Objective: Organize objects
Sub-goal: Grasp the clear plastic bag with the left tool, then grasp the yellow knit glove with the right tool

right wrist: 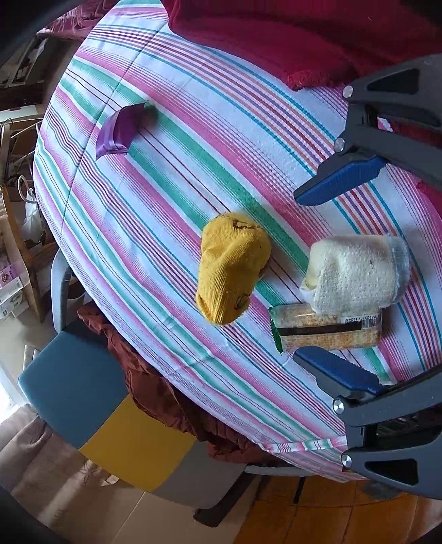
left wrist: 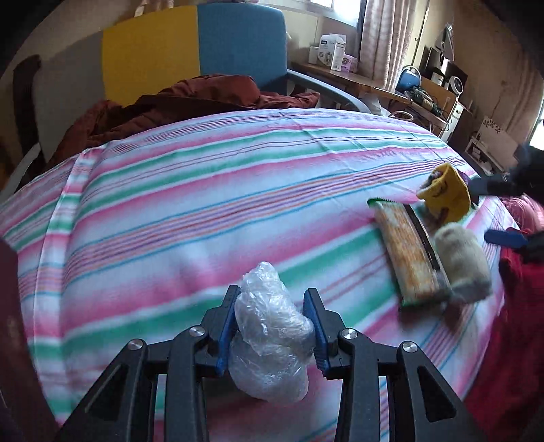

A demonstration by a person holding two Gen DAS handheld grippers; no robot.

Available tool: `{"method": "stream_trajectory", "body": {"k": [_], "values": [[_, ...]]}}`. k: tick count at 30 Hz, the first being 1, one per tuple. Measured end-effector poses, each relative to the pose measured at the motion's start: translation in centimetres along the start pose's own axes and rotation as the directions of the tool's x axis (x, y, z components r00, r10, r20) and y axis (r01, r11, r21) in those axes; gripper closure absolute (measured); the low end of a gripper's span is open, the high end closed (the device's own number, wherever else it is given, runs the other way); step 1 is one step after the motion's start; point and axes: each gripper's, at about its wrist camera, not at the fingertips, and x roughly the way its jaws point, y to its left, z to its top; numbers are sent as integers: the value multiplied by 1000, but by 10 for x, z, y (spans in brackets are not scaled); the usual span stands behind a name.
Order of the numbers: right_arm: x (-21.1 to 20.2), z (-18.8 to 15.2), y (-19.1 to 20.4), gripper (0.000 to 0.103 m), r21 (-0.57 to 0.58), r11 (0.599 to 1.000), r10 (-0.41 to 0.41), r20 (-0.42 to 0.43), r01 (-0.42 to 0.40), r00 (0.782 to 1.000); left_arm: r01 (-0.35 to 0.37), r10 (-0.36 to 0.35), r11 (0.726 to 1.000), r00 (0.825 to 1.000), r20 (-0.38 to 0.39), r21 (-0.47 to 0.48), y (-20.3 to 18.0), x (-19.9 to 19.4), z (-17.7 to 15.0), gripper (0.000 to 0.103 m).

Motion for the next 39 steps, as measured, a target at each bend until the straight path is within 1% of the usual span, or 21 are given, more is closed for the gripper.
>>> {"method": "stream_trajectory", "body": {"k": [2, 5, 7, 9, 11, 12, 13, 14, 15, 16, 17, 18, 23, 26, 29, 33, 36, 39], "values": [[-5, 7, 4, 17, -15, 1000, -24, 21, 24, 999, -8, 8, 1000, 1000, 15, 9, 3, -7, -10, 64], [-6, 27, 14, 14, -54, 993, -99, 68, 102, 993, -18, 17, 1000, 999, 28, 23, 2, -13, -18, 64], [7, 40, 20, 13, -80, 982, -166, 77, 172, 983, -14, 13, 1000, 999, 32, 25, 3, -14, -19, 64], [26, 47, 18, 13, -92, 971, -217, 63, 223, 974, -6, 6, 1000, 999, 38, 22, 5, -15, -21, 64], [45, 45, 16, 14, -114, 964, -240, 15, 241, 971, 0, -1, 1000, 999, 49, 17, 6, -16, -23, 64], [52, 44, 15, 17, -126, 961, -249, -16, 245, 968, 0, -1, 1000, 999, 53, 18, 7, -16, -23, 64], [54, 43, 15, 29, -134, 964, -234, -19, 229, 972, -2, 1, 1000, 998, 57, 20, 6, -16, -24, 64], [54, 43, 19, 40, -157, 961, -230, -4, 227, 973, -6, 4, 1000, 998, 60, 24, 6, -16, -25, 64], [53, 42, 23, 41, -176, 955, -242, 9, 240, 970, -7, 5, 1000, 998, 64, 25, 5, -16, -25, 64], [54, 40, 26, 44, -194, 950, -248, 12, 245, 969, -6, 4, 1000, 998, 65, 24, 5, -16, -25, 64], [55, 39, 26, 46, -199, 950, -242, 7, 239, 970, -3, 1, 1000, 998, 66, 23, 6, -17, -26, 64], [56, 38, 28, 46, -208, 949, -243, 7, 239, 970, 2, -3, 1000, 998, 68, 19, 7, -17, -26, 64], [57, 31, 42, 48, -294, 912, -287, 43, 287, 957, 7, -8, 1000, 998, 69, 15, 8, -17, -26, 64], [52, 32, 50, 49, -330, 901, -272, 78, 282, 959, 9, -10, 1000, 998, 69, 14, 8, -17, -26, 66], [46, 31, 59, 48, -361, 896, -230, 119, 258, 966, 20, -20, 1000, 998, 63, -9, 12, -20, -26, 67], [43, 29, 68, 48, -391, 892, -192, 128, 227, 973, 27, -25, 999, 999, 48, -38, 17, -28, -29, 67], [40, 27, 72, 48, -408, 890, -163, 134, 205, 977, 46, -44, 995, 999, 33, -84, 24, -42, -33, 67], [35, 23, 76, 48, -426, 886, -135, 145, 185, 980, 49, -43, 993, 997, 57, -105, 28, -63, -36, 67]]}}
